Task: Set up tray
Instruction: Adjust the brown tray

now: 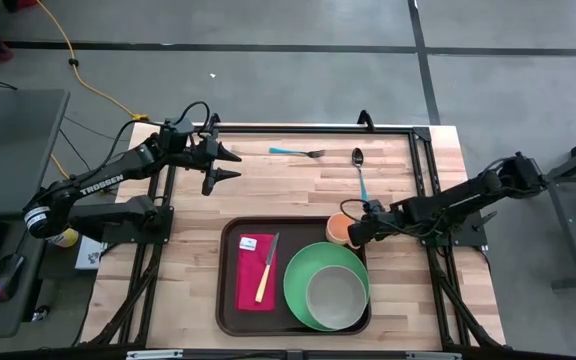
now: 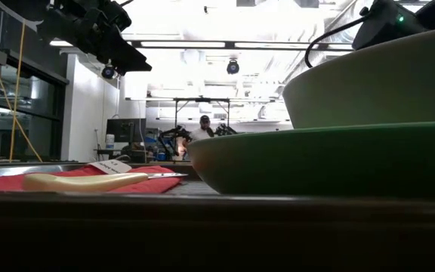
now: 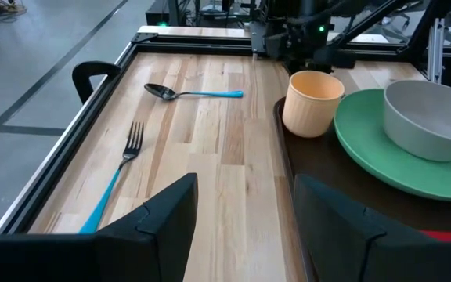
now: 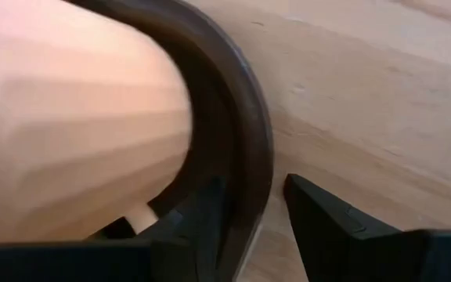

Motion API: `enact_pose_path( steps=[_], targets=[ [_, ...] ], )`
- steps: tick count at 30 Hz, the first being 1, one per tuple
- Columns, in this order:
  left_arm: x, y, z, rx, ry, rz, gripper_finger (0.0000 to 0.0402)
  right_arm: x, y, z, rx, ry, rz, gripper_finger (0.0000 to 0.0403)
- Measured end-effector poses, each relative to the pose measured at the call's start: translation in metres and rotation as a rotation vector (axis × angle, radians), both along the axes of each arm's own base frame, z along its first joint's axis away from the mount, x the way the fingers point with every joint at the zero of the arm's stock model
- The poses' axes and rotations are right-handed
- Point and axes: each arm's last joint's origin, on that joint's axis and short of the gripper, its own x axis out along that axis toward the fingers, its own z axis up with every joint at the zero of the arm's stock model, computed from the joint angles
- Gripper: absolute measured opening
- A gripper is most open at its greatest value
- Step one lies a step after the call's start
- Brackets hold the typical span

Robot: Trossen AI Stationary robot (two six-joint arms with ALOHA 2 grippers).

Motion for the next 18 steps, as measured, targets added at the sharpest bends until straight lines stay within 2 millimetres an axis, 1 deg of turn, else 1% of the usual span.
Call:
enact_pose_path(
  steps=[3,5,12,15,18],
  targets=[
    [0.0,0.0,0.0,0.0,0.0,0.0,0.0244,-0.0011,0.0,-0.0013,0.006,0.019,-0.021,0.0119],
    [0.0,0.0,0.0,-0.001,0.0,0.0,0.0244,-0.0017,-0.0001,-0.0015,0.005,0.026,-0.022,0.0103],
    [0.0,0.0,0.0,0.0,0.0,0.0,0.0244,-0.0027,-0.0005,-0.0022,0.013,0.035,-0.049,0.0019],
    [0.0,0.0,0.0,-0.003,0.0,0.001,0.0244,-0.0036,-0.0003,-0.0026,0.02,0.046,-0.051,0.0018],
    [0.0,0.0,0.0,-0.006,0.0,0.002,0.0244,-0.0046,0.0004,-0.0029,0.021,0.055,-0.046,0.003]
  ],
)
